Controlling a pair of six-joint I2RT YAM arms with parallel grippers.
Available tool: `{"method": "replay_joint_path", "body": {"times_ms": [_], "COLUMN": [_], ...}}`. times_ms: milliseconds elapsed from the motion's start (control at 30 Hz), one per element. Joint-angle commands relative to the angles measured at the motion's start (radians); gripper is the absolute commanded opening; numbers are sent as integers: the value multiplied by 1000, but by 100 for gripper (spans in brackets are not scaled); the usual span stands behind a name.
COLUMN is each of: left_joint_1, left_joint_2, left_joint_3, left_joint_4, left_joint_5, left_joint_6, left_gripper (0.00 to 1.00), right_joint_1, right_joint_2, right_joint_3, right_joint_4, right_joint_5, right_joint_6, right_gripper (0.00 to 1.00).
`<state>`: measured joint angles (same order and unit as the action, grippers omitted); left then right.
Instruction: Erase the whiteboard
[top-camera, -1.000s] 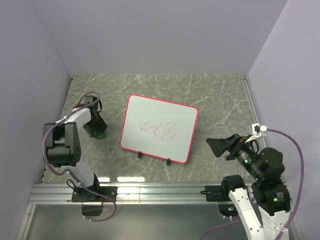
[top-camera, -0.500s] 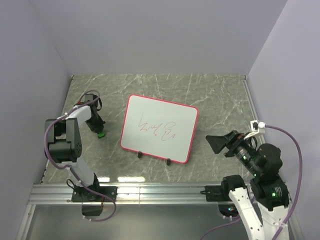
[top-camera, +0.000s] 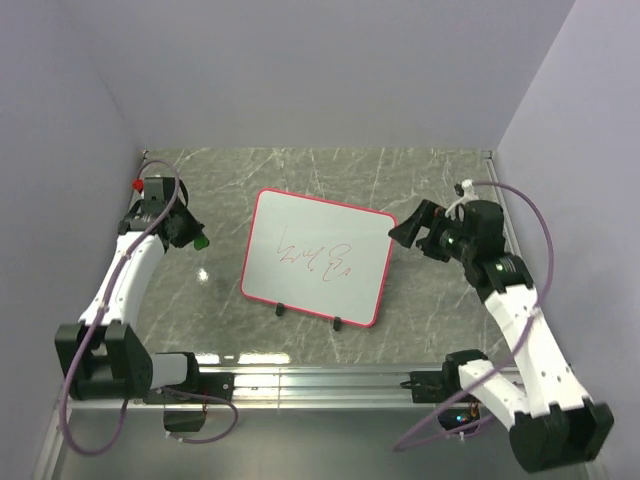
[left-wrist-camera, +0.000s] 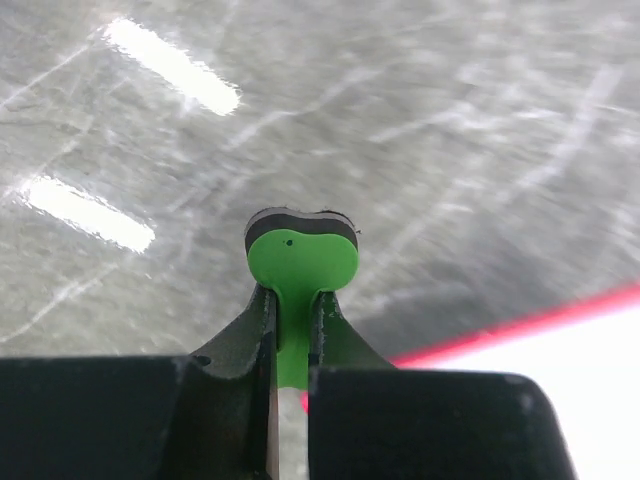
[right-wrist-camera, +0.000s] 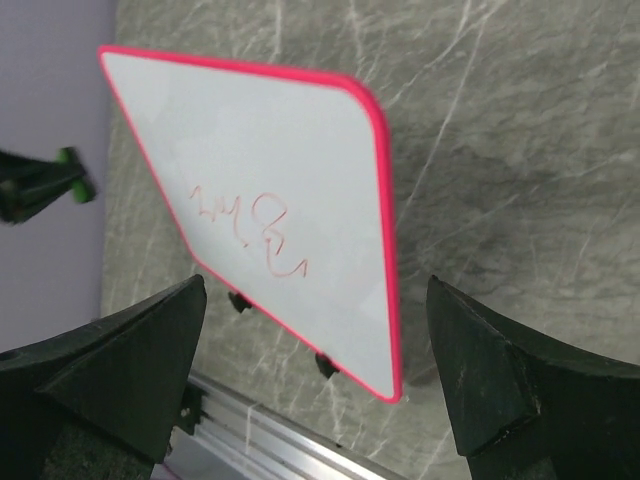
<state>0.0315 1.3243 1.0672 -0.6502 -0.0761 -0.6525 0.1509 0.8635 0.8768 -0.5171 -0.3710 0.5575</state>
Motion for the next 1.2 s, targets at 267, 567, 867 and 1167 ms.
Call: {"method": "replay_joint_path", "body": {"times_ms": [267,567,867,1167], "left_joint_1": [-136,-171,-249,-546], "left_joint_2": [-241,-312,-272,-114], "left_joint_3": [33,-12,-30,0], "left_joint_4": [-204,-230,-169,-14], "left_joint_5": [42,67,85,-11], "left_joint_6": [-56,-48,-84,-168], "left_gripper": [0,0,0,0], "right_joint_1": [-45,-45,-13,9], "right_joint_2": [324,463,471,416], "right_joint_3": [-36,-85,-88,-114], "right_joint_4": [419,706,724,672], "right_joint_5": [-103,-344,-391,-362], "right_joint_6": [-88,-7,-18,-57], "right_gripper": [93,73,29,0]}}
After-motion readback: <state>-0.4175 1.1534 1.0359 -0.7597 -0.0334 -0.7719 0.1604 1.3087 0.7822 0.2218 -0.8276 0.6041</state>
